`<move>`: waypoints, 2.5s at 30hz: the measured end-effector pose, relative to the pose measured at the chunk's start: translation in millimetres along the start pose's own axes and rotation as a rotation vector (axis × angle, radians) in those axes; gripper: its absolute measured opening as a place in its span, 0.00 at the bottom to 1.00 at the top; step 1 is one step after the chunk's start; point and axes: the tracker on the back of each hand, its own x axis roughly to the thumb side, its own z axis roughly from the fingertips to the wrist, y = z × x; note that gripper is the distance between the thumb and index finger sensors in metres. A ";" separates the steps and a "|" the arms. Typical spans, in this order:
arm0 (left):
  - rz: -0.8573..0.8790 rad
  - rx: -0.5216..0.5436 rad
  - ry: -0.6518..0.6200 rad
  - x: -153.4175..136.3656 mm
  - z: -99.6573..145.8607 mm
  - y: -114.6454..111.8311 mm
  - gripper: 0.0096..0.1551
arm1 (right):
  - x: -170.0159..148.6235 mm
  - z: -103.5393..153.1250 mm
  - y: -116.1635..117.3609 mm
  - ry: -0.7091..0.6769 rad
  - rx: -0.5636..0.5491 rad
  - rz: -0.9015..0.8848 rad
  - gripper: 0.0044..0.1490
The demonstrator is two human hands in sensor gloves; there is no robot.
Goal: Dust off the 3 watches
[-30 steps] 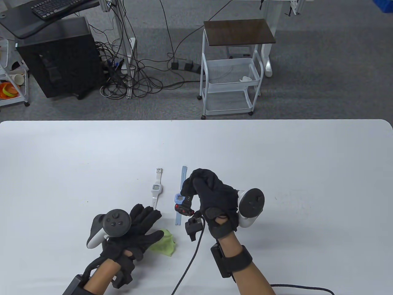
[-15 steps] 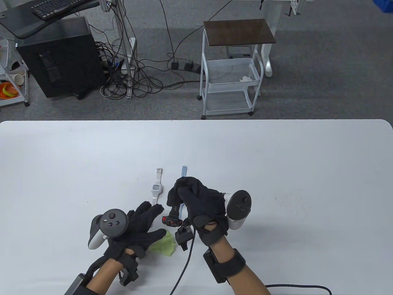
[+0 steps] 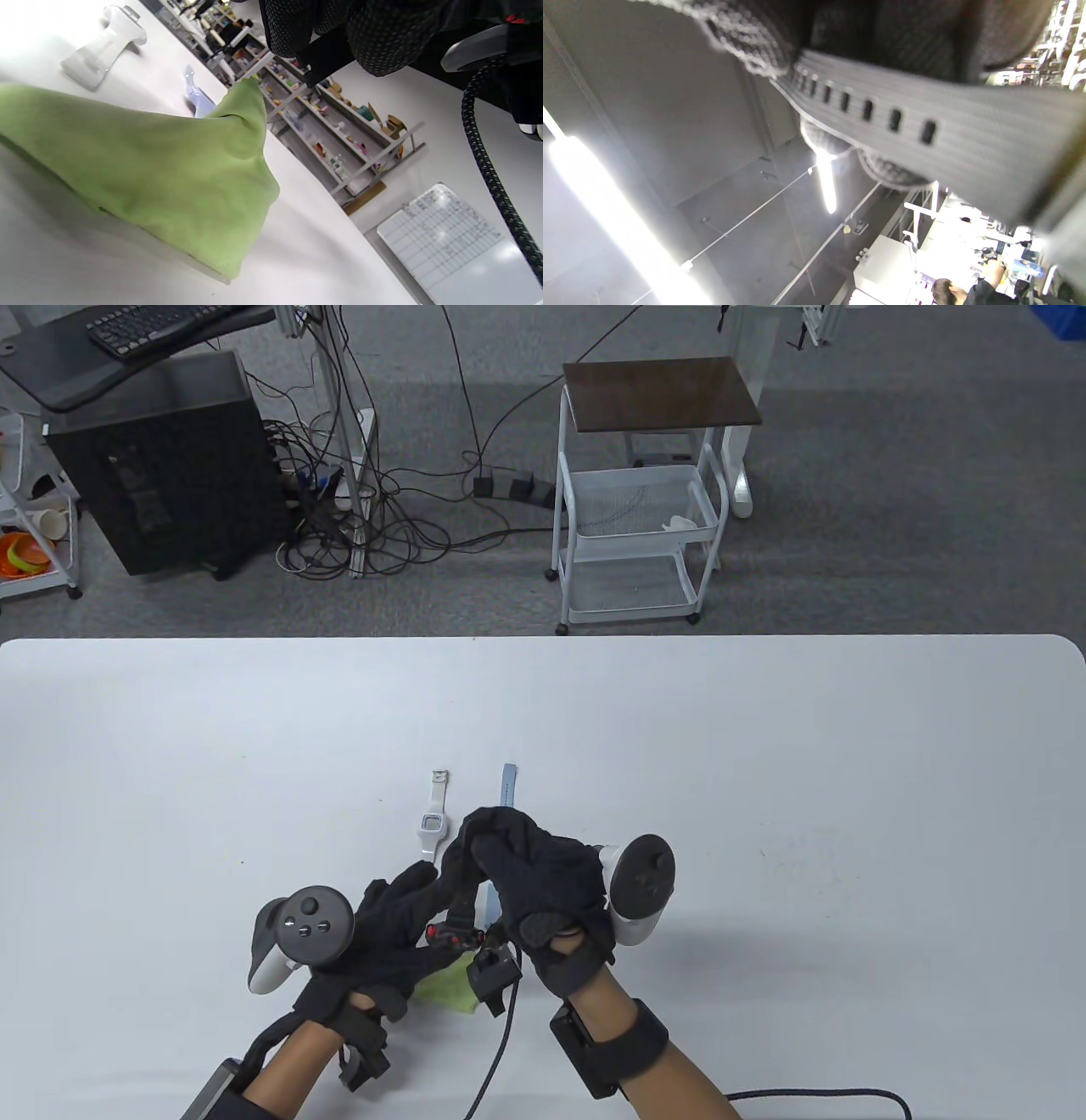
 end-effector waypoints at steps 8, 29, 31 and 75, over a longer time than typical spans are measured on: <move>-0.017 0.021 -0.014 3.6 -0.1 -2.2 0.30 | 0.6 -0.2 -1.0 -0.001 -0.014 -0.021 0.24; 0.193 0.128 -0.064 7.3 13.1 19.2 0.22 | 10.6 -0.2 -51.5 -0.105 -0.289 -0.012 0.24; 0.234 0.153 -0.066 6.2 15.3 23.7 0.22 | 9.3 2.2 -57.3 -0.098 -0.326 0.002 0.25; 0.279 0.402 -0.220 82.3 -13.4 102.0 0.23 | -97.5 101.0 11.1 0.372 0.254 0.310 0.26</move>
